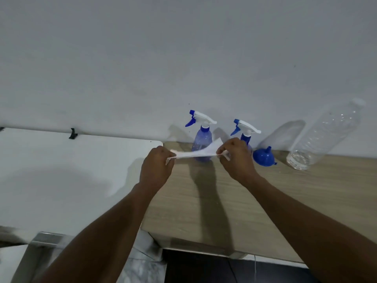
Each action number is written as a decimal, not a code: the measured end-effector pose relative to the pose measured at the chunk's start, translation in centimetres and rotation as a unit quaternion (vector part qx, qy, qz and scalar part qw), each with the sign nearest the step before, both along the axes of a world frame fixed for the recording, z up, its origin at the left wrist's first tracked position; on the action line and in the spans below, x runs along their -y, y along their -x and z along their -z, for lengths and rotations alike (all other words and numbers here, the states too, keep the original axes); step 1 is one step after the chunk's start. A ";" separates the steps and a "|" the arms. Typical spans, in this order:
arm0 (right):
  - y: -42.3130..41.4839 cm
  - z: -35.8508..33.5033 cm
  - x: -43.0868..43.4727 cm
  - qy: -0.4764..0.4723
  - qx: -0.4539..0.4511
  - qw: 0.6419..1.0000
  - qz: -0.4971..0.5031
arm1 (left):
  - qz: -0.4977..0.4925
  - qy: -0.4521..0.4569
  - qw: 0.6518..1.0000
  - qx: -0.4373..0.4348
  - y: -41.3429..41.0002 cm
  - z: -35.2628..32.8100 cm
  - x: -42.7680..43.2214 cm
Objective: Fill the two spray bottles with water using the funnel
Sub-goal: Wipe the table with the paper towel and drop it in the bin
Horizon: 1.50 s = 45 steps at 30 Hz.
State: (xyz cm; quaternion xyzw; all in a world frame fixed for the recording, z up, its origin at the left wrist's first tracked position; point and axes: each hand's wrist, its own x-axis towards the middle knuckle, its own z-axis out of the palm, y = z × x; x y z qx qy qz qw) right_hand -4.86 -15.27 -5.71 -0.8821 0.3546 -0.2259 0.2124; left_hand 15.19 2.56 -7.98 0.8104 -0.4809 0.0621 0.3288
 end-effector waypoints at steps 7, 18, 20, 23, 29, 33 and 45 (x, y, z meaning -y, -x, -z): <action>3.6 10.5 -2.0 0.023 -0.172 0.983 -0.052 | 0.049 -0.139 0.988 0.039 1.1 9.0 -3.0; 0.3 10.4 -4.8 0.118 -0.138 0.973 -0.143 | -0.001 -0.178 0.984 -0.010 0.7 8.0 -4.8; -1.7 10.4 -5.0 0.117 -0.187 0.947 -0.235 | -0.003 -0.180 0.984 -0.009 1.0 7.9 -5.2; -3.7 11.3 -4.3 0.110 -0.236 0.916 -0.304 | 0.005 -0.169 0.986 -0.006 1.7 7.9 -5.7; -4.1 11.8 -2.9 0.038 -0.267 0.927 -0.262 | -0.006 -0.162 0.986 -0.036 3.0 7.7 -6.6; -4.6 11.8 -2.1 0.073 -0.255 0.917 -0.298 | -0.012 -0.156 0.987 -0.040 4.0 7.8 -6.0; 9.8 12.5 4.8 0.028 -0.232 0.971 -0.056 | -0.004 -0.068 0.977 -0.200 15.0 6.9 1.9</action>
